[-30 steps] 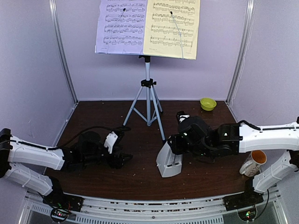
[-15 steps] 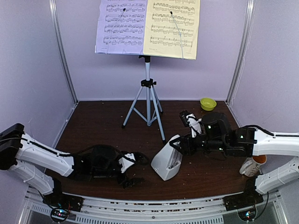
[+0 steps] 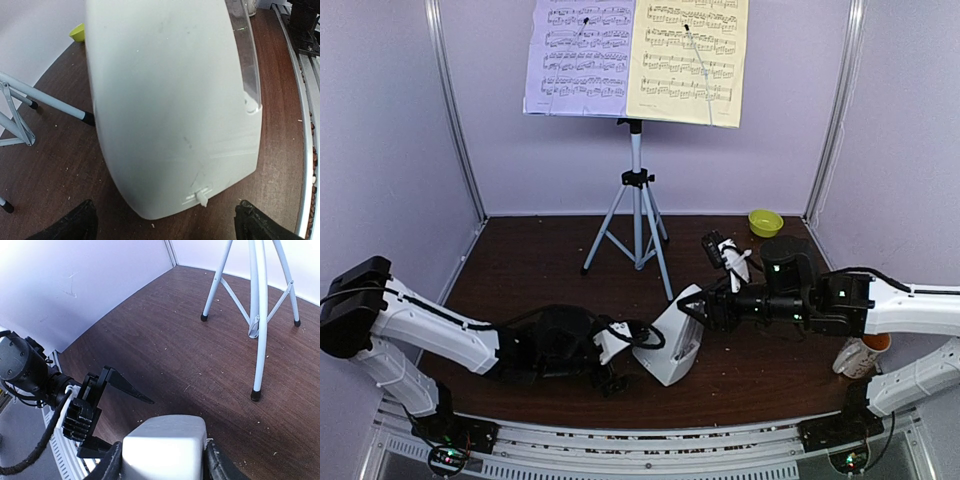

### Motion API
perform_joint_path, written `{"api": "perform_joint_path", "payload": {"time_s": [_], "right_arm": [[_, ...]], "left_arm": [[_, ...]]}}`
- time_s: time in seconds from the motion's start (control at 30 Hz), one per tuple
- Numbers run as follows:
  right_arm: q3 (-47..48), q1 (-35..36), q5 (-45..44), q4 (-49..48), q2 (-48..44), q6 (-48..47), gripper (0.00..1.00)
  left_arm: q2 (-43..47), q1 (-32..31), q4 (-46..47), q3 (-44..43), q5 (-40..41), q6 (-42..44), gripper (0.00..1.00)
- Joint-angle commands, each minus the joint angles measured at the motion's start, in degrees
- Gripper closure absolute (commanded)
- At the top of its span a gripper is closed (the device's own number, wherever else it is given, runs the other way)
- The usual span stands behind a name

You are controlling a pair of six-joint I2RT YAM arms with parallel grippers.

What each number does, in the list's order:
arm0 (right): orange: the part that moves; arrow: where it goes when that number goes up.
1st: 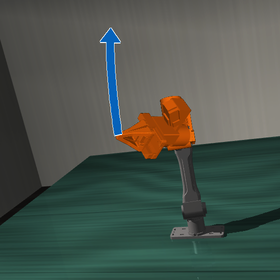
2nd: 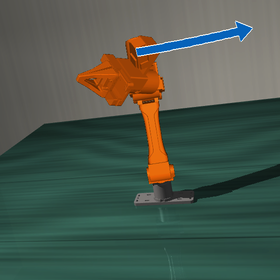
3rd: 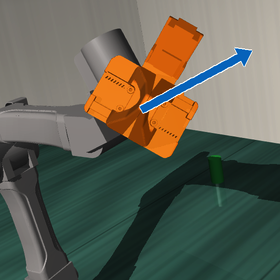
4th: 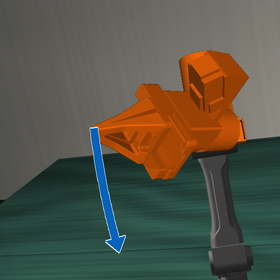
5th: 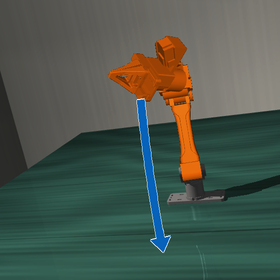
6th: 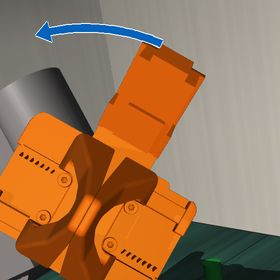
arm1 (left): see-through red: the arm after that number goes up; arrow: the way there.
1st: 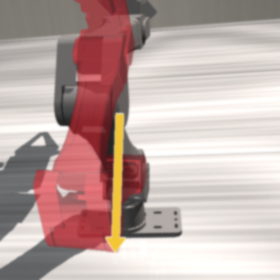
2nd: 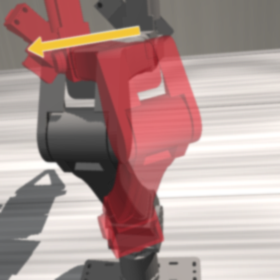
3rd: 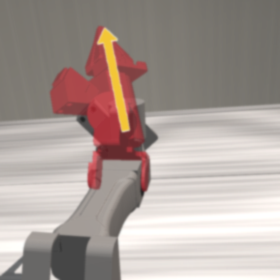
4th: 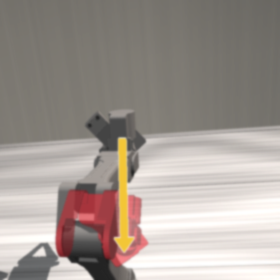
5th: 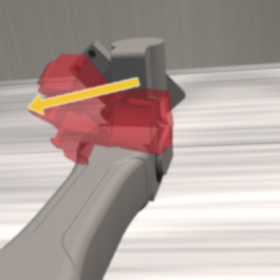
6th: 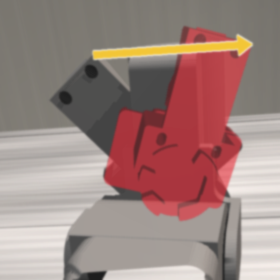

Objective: Set up the instrument practice props

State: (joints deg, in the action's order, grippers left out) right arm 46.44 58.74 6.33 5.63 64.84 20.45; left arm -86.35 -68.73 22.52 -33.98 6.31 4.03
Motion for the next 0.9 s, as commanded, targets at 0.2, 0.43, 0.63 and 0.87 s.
{"api": "perform_joint_path", "payload": {"time_s": [0.2,0.43,0.63,0.87], "right_arm": [[0.37,-0.21,-0.81,-9.37,-2.26,4.31,1.0],[0.07,-0.23,-0.5,-9.39,-2.83,4.07,1.0],[0.94,-0.13,-1.95,-8.12,-2.17,4.46,1.0],[4.46,1.5,-15.31,-2.07,1.47,10.95,0.98]], "left_arm": [[-6.56,-0.13,2.04,-6.06,-0.94,2.49,0.12],[-5.86,3.63,2.56,-4.43,-4.53,3.51,0.42],[-4.43,6.41,3.19,-3.68,-6.6,4.0,0.45],[0.0,7.57,6.52,0.92,1.0,-1.82,0.06]]}}
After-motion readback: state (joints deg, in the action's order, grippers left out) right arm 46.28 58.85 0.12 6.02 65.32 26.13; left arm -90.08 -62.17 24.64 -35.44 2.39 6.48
